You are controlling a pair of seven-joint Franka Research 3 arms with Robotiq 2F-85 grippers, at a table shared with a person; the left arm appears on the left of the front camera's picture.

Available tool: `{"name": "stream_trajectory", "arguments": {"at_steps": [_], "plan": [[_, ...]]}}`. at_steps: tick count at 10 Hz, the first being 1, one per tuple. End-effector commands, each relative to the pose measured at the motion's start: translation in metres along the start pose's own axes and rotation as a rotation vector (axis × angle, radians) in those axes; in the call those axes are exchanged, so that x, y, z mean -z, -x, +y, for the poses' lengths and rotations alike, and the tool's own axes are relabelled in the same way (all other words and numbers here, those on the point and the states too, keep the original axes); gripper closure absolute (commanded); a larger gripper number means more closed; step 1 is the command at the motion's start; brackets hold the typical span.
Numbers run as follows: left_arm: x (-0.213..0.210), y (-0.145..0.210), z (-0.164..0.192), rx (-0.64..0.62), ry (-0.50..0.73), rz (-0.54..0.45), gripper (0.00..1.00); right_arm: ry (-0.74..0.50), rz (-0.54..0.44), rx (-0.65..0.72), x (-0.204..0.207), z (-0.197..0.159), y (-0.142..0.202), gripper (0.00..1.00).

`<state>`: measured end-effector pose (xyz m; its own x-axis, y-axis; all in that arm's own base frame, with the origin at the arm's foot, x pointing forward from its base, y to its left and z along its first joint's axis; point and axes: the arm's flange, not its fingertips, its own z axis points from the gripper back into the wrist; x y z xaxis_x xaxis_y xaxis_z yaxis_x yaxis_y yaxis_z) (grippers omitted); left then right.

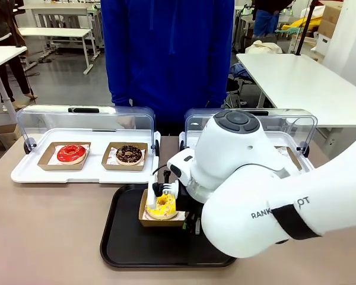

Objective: Move the third donut from the left to the tray.
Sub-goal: Pick up the Paper togo box containing the Donut indicated by the person and place it on the Handle tray.

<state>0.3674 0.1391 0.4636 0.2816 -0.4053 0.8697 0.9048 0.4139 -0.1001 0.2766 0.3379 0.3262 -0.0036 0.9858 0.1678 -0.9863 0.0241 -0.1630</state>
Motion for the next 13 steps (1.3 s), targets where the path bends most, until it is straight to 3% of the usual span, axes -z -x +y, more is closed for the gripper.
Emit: {"name": "stream_trajectory", "arguments": {"at_steps": [1,7,8,9,10,12,13], "plan": [[0.0,-0.001,0.001,0.02,0.002,-0.027,0.0,0.02,-0.026,0.022,0.009,0.097,0.112,0.98],[0.0,-0.001,0.001,0.02,0.002,-0.027,0.0,-0.034,0.008,0.016,0.012,0.091,0.123,0.98],[0.0,-0.001,0.001,0.02,0.002,-0.027,0.0,-0.04,0.004,0.013,0.011,0.088,0.123,0.4],[0.0,-0.001,0.001,0.02,0.002,-0.027,0.0,-0.042,0.011,0.001,0.01,0.087,0.124,0.4],[0.0,-0.001,0.001,0.02,0.002,-0.027,0.0,-0.048,0.004,-0.001,0.007,0.086,0.123,0.0],[0.0,-0.001,0.001,0.02,0.002,-0.027,0.0,-0.042,-0.014,0.001,-0.005,0.081,0.121,0.0],[0.0,-0.001,0.001,0.02,0.002,-0.027,0.0,-0.033,-0.016,-0.003,-0.013,0.08,0.118,0.19]]}}
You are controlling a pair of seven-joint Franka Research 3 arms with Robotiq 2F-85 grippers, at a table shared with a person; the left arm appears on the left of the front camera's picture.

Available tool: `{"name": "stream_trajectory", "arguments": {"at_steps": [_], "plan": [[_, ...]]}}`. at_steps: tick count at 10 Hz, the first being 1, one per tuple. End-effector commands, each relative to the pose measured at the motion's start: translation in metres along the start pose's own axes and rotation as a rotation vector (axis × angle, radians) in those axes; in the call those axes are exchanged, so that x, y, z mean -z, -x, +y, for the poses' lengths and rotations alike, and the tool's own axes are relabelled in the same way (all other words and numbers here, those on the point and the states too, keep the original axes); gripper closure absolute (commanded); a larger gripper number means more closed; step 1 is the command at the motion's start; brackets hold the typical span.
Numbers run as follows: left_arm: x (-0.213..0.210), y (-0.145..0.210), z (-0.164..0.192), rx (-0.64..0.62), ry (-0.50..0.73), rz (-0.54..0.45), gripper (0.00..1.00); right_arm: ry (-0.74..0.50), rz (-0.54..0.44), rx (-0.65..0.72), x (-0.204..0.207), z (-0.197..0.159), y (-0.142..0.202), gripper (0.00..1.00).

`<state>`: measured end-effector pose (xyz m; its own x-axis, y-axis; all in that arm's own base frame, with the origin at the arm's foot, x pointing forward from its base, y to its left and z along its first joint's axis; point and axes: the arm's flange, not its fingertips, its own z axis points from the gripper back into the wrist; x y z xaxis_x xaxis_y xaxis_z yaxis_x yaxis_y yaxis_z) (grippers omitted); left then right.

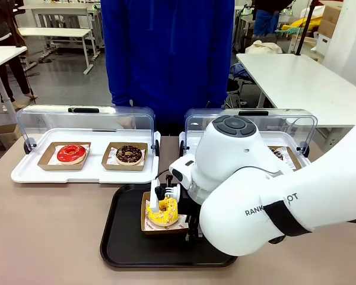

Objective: Move the third donut from the left to the tray.
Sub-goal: Pick up the Paper togo box containing the Donut indicated by the person and place it on the Handle tray.

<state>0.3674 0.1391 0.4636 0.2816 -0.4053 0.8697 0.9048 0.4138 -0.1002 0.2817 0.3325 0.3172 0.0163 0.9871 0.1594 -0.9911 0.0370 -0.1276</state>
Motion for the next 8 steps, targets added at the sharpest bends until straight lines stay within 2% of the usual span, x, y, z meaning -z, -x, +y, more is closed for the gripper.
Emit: {"name": "stream_trajectory", "arguments": {"at_steps": [1,2,5,7,8], "plan": [[0.0,-0.001,0.001,0.02,0.001,-0.027,0.0,0.011,-0.034,-0.025,-0.028,0.081,0.109,0.09],[0.0,-0.001,0.001,0.02,0.001,-0.027,0.0,0.031,-0.034,-0.027,-0.039,0.08,0.106,0.0],[0.0,-0.001,0.001,0.02,0.001,-0.027,0.0,0.056,-0.028,-0.03,-0.064,0.076,0.098,0.0],[0.0,-0.001,0.001,0.02,0.001,-0.027,0.0,0.001,-0.031,-0.037,-0.067,0.07,0.096,0.0],[0.0,-0.001,0.001,0.02,0.001,-0.027,0.0,0.057,-0.017,-0.013,-0.081,0.004,0.002,0.0]]}}
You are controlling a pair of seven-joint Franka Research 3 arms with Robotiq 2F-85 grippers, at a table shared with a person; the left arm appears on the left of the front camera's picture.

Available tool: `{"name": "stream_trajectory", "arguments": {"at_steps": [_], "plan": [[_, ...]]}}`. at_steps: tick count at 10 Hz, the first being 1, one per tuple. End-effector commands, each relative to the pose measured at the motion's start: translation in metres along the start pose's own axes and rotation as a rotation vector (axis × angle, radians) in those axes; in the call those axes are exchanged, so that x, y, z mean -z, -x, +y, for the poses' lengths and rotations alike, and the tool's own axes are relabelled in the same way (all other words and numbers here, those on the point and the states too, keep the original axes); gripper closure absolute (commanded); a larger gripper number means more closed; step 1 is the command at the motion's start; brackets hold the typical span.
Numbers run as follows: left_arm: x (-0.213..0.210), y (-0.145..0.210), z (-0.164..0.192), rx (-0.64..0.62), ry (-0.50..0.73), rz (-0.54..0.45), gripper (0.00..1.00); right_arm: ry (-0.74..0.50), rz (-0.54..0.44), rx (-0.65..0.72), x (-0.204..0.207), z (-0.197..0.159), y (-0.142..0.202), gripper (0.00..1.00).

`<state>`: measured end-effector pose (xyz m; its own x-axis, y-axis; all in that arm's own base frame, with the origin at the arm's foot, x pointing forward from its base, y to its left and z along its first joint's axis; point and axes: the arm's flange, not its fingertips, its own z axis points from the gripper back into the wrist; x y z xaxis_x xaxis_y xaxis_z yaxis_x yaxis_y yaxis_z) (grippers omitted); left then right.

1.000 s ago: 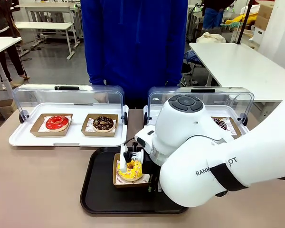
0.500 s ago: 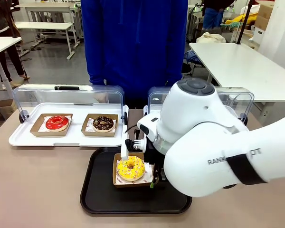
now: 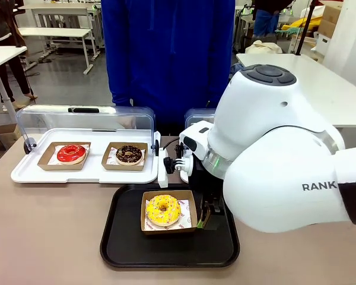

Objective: Move the third donut from the left to the tray.
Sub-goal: Pick up the Paper togo box containing the Donut indicated by the person and place it on the Handle tray.

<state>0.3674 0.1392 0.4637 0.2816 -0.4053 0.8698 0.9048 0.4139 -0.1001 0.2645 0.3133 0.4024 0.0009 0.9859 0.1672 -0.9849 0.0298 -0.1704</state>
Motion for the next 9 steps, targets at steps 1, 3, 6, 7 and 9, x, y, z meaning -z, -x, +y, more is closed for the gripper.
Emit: {"name": "stream_trajectory", "arguments": {"at_steps": [1,3,6,7,9], "plan": [[0.0,-0.0012,0.0008,0.02,0.002,-0.027,0.0,0.016,-0.007,0.002,0.0075,-0.0014,-0.0035,0.0],[0.0,-0.0012,0.0008,0.02,0.002,-0.027,0.0,0.016,-0.007,0.002,0.0075,-0.0014,-0.0035,0.0],[0.0,-0.0012,0.0008,0.02,0.002,-0.027,0.0,0.016,-0.007,0.002,0.0075,-0.0014,-0.0035,0.0],[0.0,-0.0012,0.0008,0.02,0.002,-0.027,0.0,0.016,-0.007,0.002,0.0075,-0.0014,-0.0035,0.0],[0.0,-0.0012,0.0008,0.02,0.002,-0.027,0.0,0.016,-0.007,0.002,0.0075,-0.0014,-0.0035,0.0]]}}
